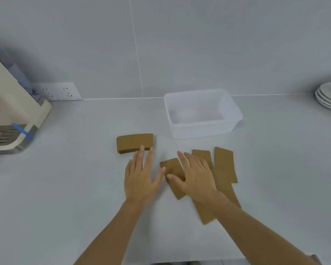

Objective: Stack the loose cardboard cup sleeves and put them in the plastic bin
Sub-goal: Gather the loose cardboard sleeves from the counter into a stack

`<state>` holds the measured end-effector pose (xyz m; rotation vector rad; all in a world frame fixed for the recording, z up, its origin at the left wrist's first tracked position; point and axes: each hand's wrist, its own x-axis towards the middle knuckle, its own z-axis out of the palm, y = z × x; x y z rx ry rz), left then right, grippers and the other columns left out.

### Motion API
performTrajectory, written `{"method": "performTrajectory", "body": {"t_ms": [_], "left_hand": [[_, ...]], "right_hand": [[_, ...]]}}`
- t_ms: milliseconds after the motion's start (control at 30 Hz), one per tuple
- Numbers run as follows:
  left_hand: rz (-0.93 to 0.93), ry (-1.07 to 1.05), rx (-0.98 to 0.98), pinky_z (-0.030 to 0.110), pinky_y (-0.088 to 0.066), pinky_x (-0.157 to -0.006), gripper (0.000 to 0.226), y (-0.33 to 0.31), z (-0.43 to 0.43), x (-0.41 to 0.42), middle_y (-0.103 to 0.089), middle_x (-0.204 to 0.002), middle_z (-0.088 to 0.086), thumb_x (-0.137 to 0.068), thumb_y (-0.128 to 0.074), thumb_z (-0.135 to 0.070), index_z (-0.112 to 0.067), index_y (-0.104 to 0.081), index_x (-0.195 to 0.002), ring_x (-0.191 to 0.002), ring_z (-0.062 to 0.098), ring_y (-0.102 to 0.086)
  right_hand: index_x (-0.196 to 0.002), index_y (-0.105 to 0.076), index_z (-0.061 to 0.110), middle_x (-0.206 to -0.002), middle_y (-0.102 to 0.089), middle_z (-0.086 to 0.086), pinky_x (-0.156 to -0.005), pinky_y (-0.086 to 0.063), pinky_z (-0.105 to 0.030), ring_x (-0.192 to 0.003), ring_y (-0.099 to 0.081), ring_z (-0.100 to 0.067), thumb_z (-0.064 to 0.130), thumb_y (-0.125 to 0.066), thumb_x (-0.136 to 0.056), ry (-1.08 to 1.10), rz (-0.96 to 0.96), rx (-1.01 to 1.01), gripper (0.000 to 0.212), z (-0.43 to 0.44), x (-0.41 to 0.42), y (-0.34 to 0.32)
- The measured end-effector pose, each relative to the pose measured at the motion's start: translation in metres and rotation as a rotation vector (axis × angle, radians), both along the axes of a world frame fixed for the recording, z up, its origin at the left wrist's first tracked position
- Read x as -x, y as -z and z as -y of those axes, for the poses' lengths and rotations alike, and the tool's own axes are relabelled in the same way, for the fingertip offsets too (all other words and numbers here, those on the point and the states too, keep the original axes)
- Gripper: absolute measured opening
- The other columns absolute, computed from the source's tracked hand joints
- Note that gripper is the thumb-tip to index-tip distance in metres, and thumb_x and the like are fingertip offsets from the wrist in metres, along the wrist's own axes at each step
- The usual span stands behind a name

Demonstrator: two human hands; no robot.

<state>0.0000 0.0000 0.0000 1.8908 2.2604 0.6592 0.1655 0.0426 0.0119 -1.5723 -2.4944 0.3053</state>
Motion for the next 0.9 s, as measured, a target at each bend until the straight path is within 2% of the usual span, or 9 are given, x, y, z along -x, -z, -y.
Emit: {"method": "performTrajectory", "body": {"t_ms": [167, 300, 600, 700, 800, 900], "left_hand": [[0.008, -0.006, 0.128, 0.036, -0.015, -0.115, 0.069, 0.020, 0.008, 0.007, -0.019, -0.157, 0.002, -0.089, -0.028, -0.062, -0.026, -0.015, -0.147, -0.143, 0.021, -0.018], [-0.010, 0.002, 0.160, 0.031, -0.008, -0.116, 0.067, 0.027, 0.013, 0.011, -0.027, -0.155, 0.001, -0.089, -0.030, -0.060, -0.022, -0.026, -0.145, -0.143, 0.017, -0.019], [-0.039, 0.019, 0.200, 0.032, -0.006, -0.116, 0.070, 0.029, 0.012, 0.012, -0.024, -0.156, 0.000, -0.088, -0.026, -0.063, -0.022, -0.027, -0.144, -0.144, 0.017, -0.015], [0.025, -0.003, 0.181, 0.033, -0.012, -0.116, 0.065, 0.024, 0.011, 0.011, -0.031, -0.153, 0.001, -0.089, -0.032, -0.060, -0.020, -0.035, -0.141, -0.142, 0.018, -0.022], [0.134, -0.058, 0.112, 0.033, -0.029, -0.109, 0.058, 0.014, 0.010, 0.009, -0.050, -0.141, 0.003, -0.089, -0.042, -0.054, -0.016, -0.050, -0.131, -0.132, 0.019, -0.040], [0.373, -0.118, 0.070, 0.031, -0.042, -0.096, 0.048, 0.001, 0.011, 0.008, -0.063, -0.125, 0.000, -0.088, -0.047, -0.051, -0.018, -0.059, -0.120, -0.117, 0.018, -0.055]], "right_hand": [[-0.142, -0.027, 0.015, -0.137, -0.049, -0.006, -0.106, -0.028, -0.037, -0.127, -0.043, -0.023, 0.069, -0.032, -0.080, -0.025, 0.039, 0.003, 0.082, 0.007, 0.003, 0.017], [-0.142, -0.025, 0.014, -0.140, -0.044, -0.009, -0.107, -0.027, -0.039, -0.130, -0.039, -0.025, 0.063, -0.036, -0.083, -0.013, 0.069, 0.023, 0.078, 0.011, 0.010, 0.025], [-0.140, -0.025, 0.013, -0.140, -0.041, -0.007, -0.104, -0.028, -0.037, -0.129, -0.037, -0.024, 0.042, -0.042, -0.089, 0.069, 0.023, 0.084, 0.062, 0.016, 0.023, 0.022], [-0.141, -0.021, 0.014, -0.140, -0.041, -0.005, -0.103, -0.025, -0.036, -0.129, -0.035, -0.023, 0.031, -0.050, -0.085, 0.132, -0.046, 0.168, 0.065, 0.015, 0.027, 0.017], [-0.139, -0.021, 0.017, -0.134, -0.046, -0.003, -0.101, -0.022, -0.036, -0.125, -0.037, -0.022, 0.022, -0.056, -0.078, 0.207, -0.167, 0.268, 0.071, 0.012, 0.030, 0.008], [-0.140, -0.021, 0.019, -0.132, -0.048, -0.003, -0.103, -0.020, -0.040, -0.123, -0.040, -0.021, 0.023, -0.060, -0.076, 0.271, -0.322, 0.388, 0.075, 0.008, 0.033, -0.003]]}}
